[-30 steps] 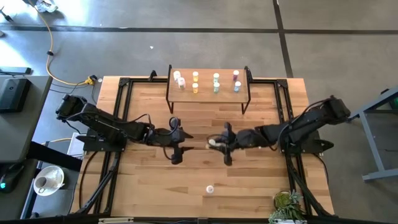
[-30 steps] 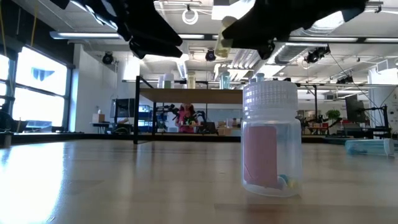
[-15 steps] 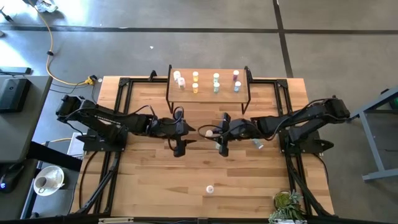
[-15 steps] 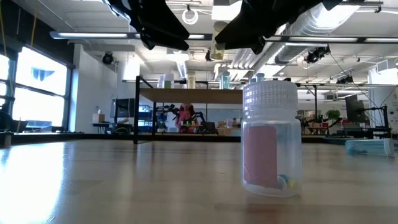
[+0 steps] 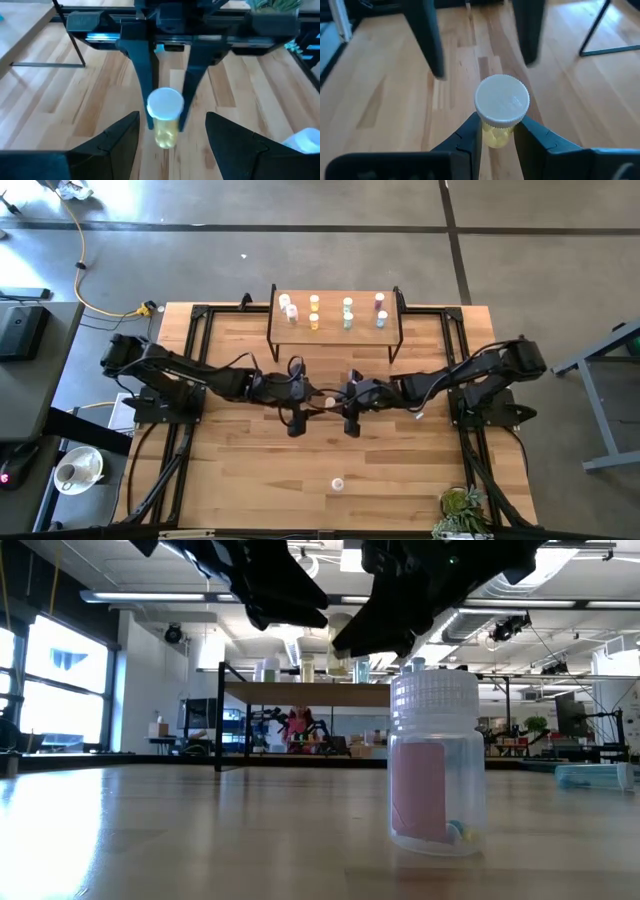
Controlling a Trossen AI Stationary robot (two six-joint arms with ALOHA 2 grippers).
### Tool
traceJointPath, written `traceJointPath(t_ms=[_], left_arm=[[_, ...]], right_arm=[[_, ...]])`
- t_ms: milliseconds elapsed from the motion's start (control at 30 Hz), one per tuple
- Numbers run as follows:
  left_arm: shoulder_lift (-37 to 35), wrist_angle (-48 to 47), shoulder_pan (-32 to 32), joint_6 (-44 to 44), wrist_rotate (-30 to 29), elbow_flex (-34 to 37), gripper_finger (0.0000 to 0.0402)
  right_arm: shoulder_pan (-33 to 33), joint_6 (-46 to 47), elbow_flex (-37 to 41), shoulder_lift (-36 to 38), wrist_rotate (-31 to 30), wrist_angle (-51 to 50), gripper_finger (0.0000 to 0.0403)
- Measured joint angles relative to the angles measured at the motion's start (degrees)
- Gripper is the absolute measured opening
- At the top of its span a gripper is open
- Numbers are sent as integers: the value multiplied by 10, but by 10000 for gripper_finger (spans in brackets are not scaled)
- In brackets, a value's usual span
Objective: Pick and place medicine bottles onto shelf by color
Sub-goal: Put the yellow pill bottle on the shelf aligned with the other yellow pill bottles
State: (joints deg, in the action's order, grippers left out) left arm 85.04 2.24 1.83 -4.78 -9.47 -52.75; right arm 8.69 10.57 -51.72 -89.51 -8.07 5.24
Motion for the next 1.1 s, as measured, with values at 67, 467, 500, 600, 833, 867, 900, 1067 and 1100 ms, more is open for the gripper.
traceJointPath(t_ms=[67,467,500,600,833,867,900,1067,1100], left_arm=[[10,9,0,5,0,0,216],[36,66,0,5,-1,0,216],[36,66,0,5,-1,0,216],[36,67,-1,5,-1,0,216],[36,66,-7,5,-1,0,216],[36,67,-7,4,-1,0,216],[36,66,-7,5,-1,0,215],[36,66,-7,-5,-1,0,198],[36,66,-7,-6,-1,0,192]], right_arm=[[0,3,0,-2,1,-4,83],[0,9,0,-2,2,2,83],[0,9,0,-2,2,4,83],[0,7,0,-2,4,11,83],[0,-1,0,-2,24,27,83],[0,-1,0,-2,24,27,83],[0,-1,0,-2,24,26,83],[0,-1,0,-2,24,24,83],[0,-1,0,-2,24,24,83]])
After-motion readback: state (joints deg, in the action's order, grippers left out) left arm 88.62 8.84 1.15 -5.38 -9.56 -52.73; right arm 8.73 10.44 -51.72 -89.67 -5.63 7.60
